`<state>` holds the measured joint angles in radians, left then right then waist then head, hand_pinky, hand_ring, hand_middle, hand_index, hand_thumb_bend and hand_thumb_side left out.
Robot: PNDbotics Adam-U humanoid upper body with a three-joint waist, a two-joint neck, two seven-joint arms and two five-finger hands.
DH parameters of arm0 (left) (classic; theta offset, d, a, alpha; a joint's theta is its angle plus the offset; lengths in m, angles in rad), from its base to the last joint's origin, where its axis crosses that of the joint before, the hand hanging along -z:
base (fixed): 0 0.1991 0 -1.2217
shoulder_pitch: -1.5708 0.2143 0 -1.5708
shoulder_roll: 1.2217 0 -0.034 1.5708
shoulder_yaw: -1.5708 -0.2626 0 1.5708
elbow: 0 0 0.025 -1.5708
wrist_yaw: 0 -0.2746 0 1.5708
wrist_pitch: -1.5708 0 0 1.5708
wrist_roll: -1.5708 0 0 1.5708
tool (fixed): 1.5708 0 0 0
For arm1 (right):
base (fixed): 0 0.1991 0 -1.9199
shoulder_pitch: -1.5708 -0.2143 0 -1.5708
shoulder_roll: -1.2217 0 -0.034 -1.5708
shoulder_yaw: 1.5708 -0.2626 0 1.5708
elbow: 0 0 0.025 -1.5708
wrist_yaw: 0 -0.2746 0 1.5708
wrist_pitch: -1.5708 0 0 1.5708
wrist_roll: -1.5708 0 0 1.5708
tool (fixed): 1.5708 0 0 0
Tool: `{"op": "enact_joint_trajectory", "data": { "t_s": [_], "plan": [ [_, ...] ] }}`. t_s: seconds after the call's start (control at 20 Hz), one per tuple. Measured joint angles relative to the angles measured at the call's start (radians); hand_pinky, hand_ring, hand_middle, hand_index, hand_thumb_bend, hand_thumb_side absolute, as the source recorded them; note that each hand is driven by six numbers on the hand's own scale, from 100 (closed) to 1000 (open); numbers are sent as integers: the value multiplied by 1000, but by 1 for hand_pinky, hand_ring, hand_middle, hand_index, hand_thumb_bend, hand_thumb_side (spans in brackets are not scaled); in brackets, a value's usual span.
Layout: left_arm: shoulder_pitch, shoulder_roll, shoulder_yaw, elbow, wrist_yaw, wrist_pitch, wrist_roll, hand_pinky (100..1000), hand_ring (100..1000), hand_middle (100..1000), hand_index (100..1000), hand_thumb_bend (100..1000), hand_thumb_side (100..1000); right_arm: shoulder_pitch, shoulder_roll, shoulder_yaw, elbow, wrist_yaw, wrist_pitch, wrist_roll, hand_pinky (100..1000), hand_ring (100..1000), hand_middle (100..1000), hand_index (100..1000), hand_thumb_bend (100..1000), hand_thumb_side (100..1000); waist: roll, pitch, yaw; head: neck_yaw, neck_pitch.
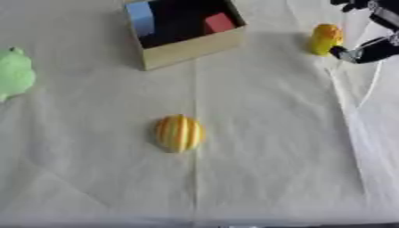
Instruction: Pick up objects on the table and place them in the box.
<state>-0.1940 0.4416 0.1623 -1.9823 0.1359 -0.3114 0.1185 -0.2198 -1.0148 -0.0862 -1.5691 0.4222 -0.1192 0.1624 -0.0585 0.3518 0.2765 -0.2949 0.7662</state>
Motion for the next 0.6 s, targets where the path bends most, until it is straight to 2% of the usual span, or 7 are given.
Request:
{"op": "enact_joint_trajectory", "data": {
  "t_s": [0.6],
  "plan": [
    [-5, 0, 0, 0, 0, 0, -8, 798, 744, 574, 793, 100, 578, -12, 22, 0, 47, 46, 15, -18, 872, 850, 871, 927, 371, 100, -6, 29, 21, -22, 0]
  ]
}}
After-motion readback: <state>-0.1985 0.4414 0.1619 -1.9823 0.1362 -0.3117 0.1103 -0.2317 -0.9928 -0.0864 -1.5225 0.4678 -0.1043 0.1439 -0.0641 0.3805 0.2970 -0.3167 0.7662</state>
